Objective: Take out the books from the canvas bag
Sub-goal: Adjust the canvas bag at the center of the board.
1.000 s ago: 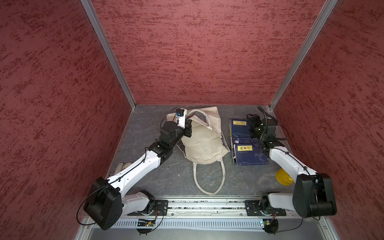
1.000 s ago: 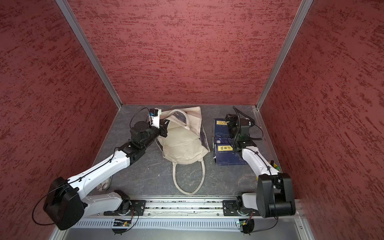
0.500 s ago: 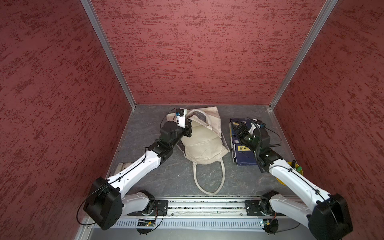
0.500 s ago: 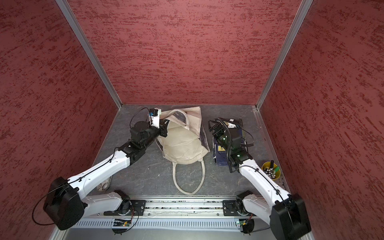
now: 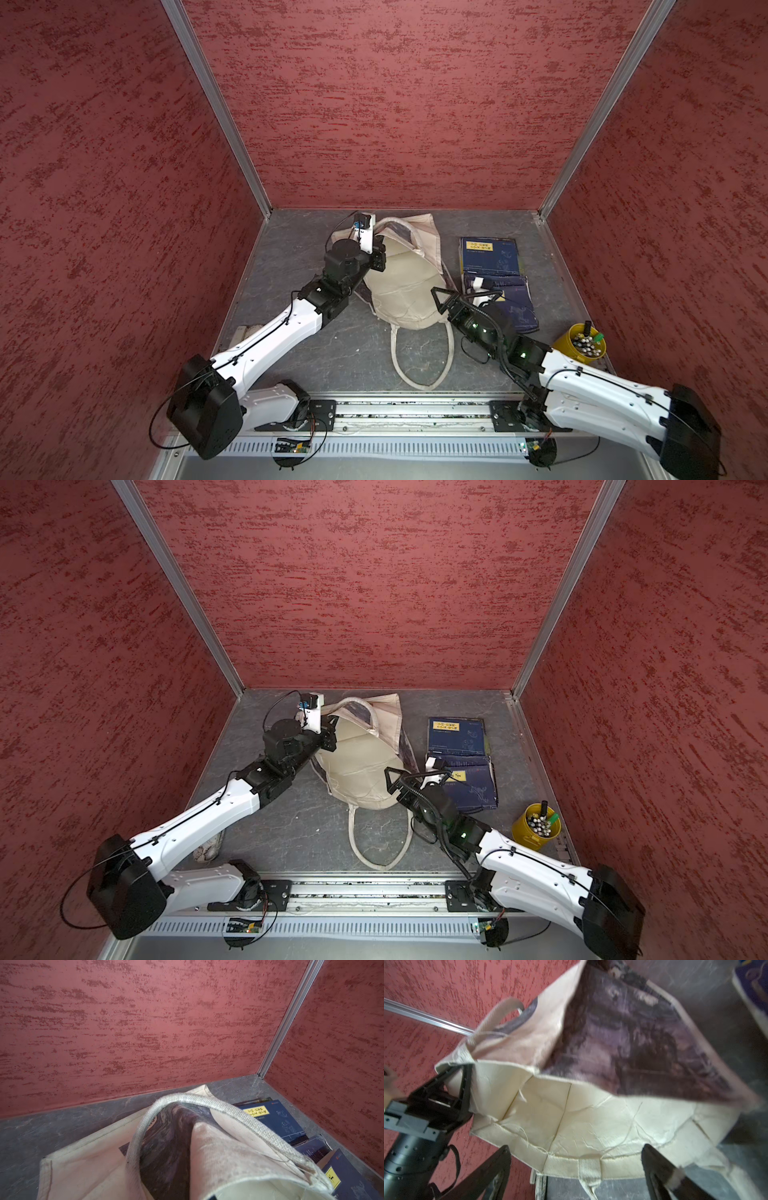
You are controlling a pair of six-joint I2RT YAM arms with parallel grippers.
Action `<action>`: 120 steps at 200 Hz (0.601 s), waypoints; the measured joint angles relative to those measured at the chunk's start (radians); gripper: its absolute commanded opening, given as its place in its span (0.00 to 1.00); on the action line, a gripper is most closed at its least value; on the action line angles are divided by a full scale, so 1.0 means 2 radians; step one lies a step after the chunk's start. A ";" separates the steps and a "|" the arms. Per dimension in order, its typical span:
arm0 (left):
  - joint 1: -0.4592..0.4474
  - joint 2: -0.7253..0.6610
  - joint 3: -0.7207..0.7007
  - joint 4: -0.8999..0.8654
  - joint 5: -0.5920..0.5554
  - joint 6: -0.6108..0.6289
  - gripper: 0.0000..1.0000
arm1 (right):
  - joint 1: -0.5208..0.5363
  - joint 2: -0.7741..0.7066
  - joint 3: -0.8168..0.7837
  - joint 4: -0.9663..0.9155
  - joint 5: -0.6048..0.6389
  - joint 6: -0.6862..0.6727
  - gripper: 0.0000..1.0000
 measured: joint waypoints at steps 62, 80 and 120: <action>-0.008 0.000 0.028 -0.042 -0.043 -0.002 0.00 | 0.124 0.033 -0.043 0.023 0.056 0.093 0.99; -0.012 0.000 0.031 -0.049 -0.051 -0.005 0.00 | 0.141 0.072 -0.052 0.047 0.058 0.120 0.99; -0.020 0.000 0.039 -0.058 -0.060 -0.009 0.00 | 0.143 0.188 -0.069 0.142 0.057 0.157 0.98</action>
